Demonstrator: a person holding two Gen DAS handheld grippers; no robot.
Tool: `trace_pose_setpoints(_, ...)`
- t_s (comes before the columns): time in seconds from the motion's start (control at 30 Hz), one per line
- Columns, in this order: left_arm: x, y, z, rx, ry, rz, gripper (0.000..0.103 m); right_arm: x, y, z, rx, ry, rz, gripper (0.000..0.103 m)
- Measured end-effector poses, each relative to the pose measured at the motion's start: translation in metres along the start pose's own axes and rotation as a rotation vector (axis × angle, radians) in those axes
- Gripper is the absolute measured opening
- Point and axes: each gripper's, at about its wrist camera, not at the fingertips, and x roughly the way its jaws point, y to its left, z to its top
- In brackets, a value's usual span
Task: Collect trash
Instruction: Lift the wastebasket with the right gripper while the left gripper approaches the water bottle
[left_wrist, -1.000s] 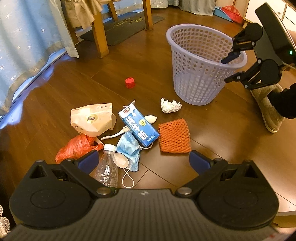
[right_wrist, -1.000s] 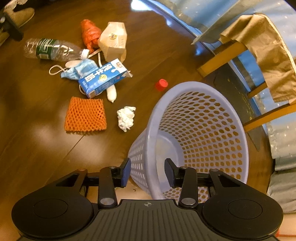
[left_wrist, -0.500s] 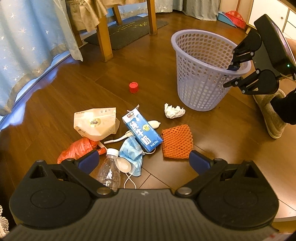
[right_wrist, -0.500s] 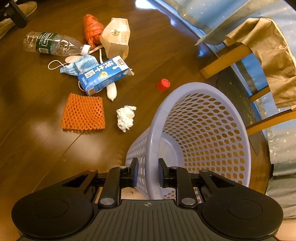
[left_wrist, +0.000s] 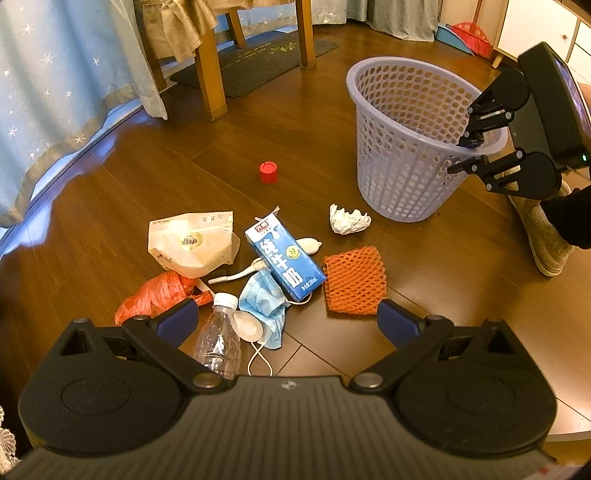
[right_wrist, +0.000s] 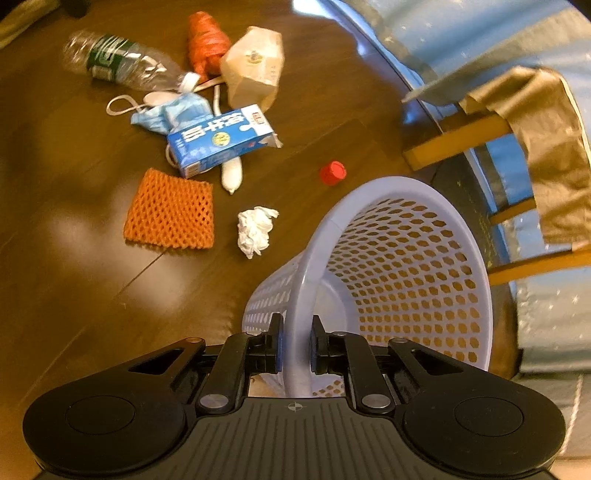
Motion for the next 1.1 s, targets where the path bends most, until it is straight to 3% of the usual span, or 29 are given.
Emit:
trace_pose_setpoints(0.27, 0.0, 0.006, -0.015, -0.021, 0.01, 0.0, 0.101, 0.002, 0.033, 0.007, -0.111, 0.034, -0.068, 0.01)
trace_pose_setpoints(0.63, 0.005, 0.032, -0.08, -0.039, 0.047, 0.072, 0.101, 0.01, 0.077, 0.024, -0.239, 0.094, -0.152, 0.01)
trace_pose_setpoints(1.1, 0.042, 0.067, -0.099, -0.043, 0.111, 0.126, 0.101, 0.016, 0.102, 0.036, -0.309, 0.085, -0.167, 0.01)
